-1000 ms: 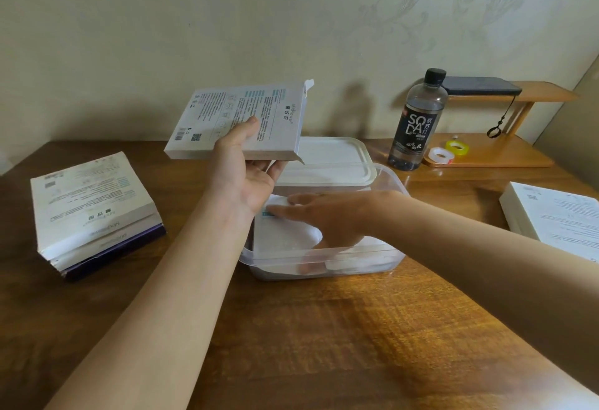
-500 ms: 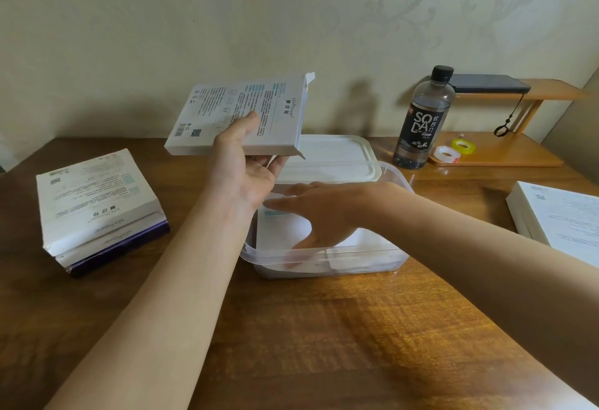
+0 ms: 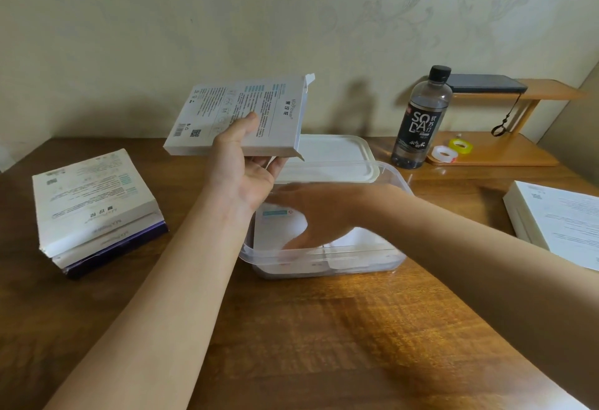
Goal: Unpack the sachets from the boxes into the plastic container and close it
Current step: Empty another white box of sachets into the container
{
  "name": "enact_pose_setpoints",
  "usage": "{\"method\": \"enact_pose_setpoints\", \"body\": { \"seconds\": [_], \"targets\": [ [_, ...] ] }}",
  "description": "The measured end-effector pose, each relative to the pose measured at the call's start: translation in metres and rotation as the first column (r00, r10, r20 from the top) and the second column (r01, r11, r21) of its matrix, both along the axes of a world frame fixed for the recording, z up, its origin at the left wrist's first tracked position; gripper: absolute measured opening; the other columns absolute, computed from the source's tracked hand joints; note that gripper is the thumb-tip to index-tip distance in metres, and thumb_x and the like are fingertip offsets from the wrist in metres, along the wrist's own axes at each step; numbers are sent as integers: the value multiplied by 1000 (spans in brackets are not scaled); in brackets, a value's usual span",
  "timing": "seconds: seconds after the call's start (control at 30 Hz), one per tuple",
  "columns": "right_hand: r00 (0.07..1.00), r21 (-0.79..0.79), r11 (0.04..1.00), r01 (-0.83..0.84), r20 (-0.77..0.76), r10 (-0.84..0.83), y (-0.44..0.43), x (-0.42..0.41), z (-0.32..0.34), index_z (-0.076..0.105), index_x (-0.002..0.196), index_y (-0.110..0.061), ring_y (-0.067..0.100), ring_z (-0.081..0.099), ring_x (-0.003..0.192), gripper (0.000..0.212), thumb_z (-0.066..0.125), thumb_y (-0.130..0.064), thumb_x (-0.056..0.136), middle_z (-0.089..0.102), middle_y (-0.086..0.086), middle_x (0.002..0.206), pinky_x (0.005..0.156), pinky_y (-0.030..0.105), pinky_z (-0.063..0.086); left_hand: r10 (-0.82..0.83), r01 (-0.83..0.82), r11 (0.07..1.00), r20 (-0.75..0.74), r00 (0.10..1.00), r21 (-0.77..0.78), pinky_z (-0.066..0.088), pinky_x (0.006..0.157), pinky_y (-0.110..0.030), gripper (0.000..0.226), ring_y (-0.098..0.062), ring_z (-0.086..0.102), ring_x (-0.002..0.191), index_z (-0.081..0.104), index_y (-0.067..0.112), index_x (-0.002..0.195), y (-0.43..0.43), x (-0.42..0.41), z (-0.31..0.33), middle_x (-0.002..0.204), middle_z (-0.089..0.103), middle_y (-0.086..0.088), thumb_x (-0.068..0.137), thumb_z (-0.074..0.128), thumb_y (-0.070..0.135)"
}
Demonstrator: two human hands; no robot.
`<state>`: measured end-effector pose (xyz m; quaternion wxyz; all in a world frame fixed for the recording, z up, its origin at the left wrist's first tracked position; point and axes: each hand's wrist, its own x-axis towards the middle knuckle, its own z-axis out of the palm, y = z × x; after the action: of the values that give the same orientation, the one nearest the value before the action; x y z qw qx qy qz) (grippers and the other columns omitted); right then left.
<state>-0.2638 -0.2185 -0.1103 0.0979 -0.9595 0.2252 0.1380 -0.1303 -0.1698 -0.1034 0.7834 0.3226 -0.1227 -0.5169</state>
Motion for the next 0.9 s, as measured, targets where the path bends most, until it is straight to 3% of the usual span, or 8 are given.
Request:
{"method": "enact_pose_setpoints", "body": {
  "seconds": [0.07, 0.23, 0.37, 0.63, 0.7, 0.77, 0.83, 0.9],
  "targets": [
    [998, 50, 996, 68, 8, -69, -11, -18, 8, 11, 159, -37, 17, 24, 149, 102, 69, -64, 80, 22, -9, 165, 122, 44, 22, 1, -1, 1000, 7, 1000, 1, 63, 77, -40, 30, -25, 72, 97, 64, 20, 118, 0, 0, -1, 90, 77, -7, 89, 71, 13],
    [971, 2, 986, 167, -177, -164, -22, -54, 2, 12, 157, -45, 17, 18, 152, 101, 71, -66, 77, 14, -14, 166, 122, 44, 18, -14, 14, 1000, 4, 1000, 13, 63, 80, -41, 22, -24, 72, 95, 66, 19, 111, 0, -3, -1, 87, 77, -6, 90, 69, 12],
    [974, -24, 988, 154, -165, -156, -16, -54, 1, 11, 158, -41, 16, 17, 152, 106, 72, -67, 75, 14, -15, 165, 120, 42, 18, -21, 21, 1000, 7, 1000, 19, 63, 78, -40, 17, -24, 72, 96, 66, 19, 107, 1, -4, -1, 93, 76, -7, 91, 69, 13],
    [977, 17, 984, 177, -123, -174, -16, -55, -8, 13, 159, -36, 18, 22, 151, 113, 75, -69, 70, 18, -13, 165, 123, 44, 21, -27, 28, 999, -6, 1000, 30, 63, 78, -40, 16, -22, 73, 91, 67, 18, 105, 1, -6, 2, 85, 78, -4, 91, 70, 13],
    [976, 34, 979, 201, -97, -197, -14, -57, -1, 15, 159, -35, 16, 23, 150, 109, 75, -67, 73, 20, -13, 164, 123, 42, 21, -30, 30, 999, -7, 1000, 28, 63, 78, -39, 16, -22, 73, 92, 67, 19, 105, 2, -6, 2, 86, 78, -4, 90, 70, 13],
    [961, 66, 960, 271, 29, -274, -14, -59, 15, 31, 154, -33, 14, 39, 142, 91, 74, -59, 78, 38, -10, 157, 119, 41, 31, -40, 40, 999, 5, 999, 19, 62, 78, -38, 16, -22, 72, 93, 67, 20, 105, 2, -5, 3, 86, 78, -4, 90, 70, 14],
    [834, 215, 906, 364, 359, -420, -14, -58, 32, 58, 135, -25, 14, 64, 111, 55, 74, -44, 86, 64, -3, 129, 99, 36, 53, -51, 51, 999, 45, 998, 6, 61, 74, -35, 17, -21, 72, 90, 68, 22, 106, 2, -5, 5, 89, 78, -3, 91, 68, 15],
    [479, 528, 785, 324, 624, -618, -13, -51, 42, 69, 111, -14, 22, 70, 83, 21, 70, -23, 92, 72, 5, 99, 74, 35, 61, -67, 70, 997, 117, 991, -16, 60, 66, -31, 18, -19, 73, 83, 68, 25, 108, 4, -6, 7, 93, 78, -1, 92, 66, 17]
  ]
}}
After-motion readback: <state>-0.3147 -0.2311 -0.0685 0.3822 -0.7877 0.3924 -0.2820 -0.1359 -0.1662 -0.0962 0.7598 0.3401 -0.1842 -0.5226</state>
